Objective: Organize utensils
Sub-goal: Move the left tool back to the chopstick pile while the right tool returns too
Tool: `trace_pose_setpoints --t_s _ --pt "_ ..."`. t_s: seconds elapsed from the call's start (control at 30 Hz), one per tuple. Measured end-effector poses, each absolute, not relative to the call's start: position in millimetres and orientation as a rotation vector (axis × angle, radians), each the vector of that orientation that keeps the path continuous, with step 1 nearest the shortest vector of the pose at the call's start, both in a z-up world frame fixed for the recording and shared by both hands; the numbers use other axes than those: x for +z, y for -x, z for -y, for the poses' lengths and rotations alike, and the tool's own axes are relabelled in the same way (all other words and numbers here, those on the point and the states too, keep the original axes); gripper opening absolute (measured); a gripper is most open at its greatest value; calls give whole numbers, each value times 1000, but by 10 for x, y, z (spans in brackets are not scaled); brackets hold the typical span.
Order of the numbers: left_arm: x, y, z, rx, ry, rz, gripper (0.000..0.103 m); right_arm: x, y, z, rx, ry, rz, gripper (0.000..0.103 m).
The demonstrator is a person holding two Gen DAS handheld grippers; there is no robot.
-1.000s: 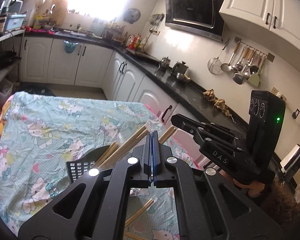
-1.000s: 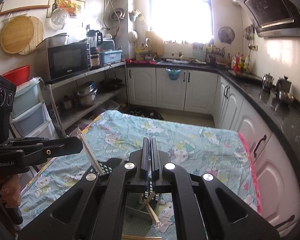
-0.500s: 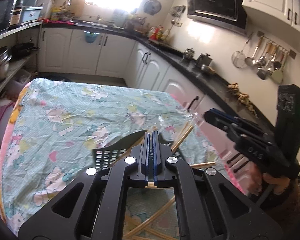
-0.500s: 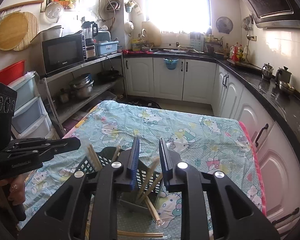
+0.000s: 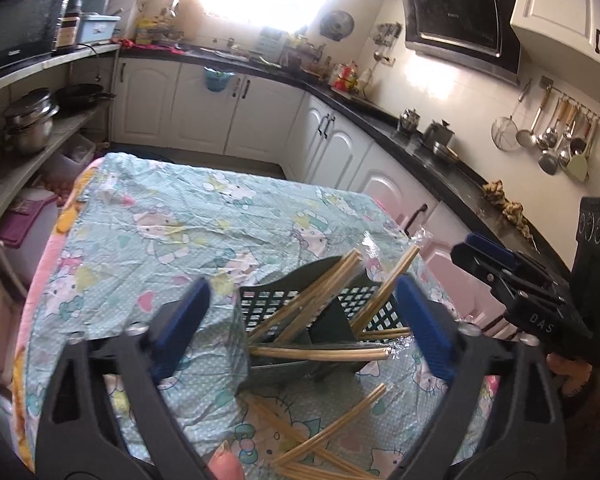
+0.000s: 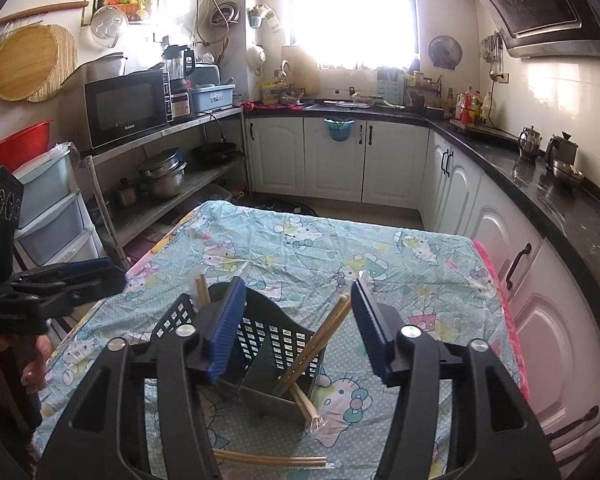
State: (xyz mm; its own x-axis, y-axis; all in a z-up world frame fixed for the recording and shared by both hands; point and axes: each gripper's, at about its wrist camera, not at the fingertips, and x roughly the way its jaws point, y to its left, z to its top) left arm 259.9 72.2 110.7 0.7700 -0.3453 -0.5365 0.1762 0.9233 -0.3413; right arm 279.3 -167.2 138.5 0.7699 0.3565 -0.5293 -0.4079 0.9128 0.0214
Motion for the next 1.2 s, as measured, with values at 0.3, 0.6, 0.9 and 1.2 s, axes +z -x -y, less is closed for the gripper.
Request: trace_pose_setpoints --t_s 0.3,0.6,0.9,1.2 --pt "1195 -2333 -909 -213 303 -584 93 1479 -2576 1760 406 93 -514 63" --pt "1068 -2071 -965 -177 314 -590 93 1491 -2323 1862 404 69 -502 66" --pt "929 -1942 -921 -168 305 -615 93 1399 -2088 1878 415 75 -514 67" --pt "705 -1841 -861 -160 290 -660 93 1123 -1962 1845 412 91 -569 68"
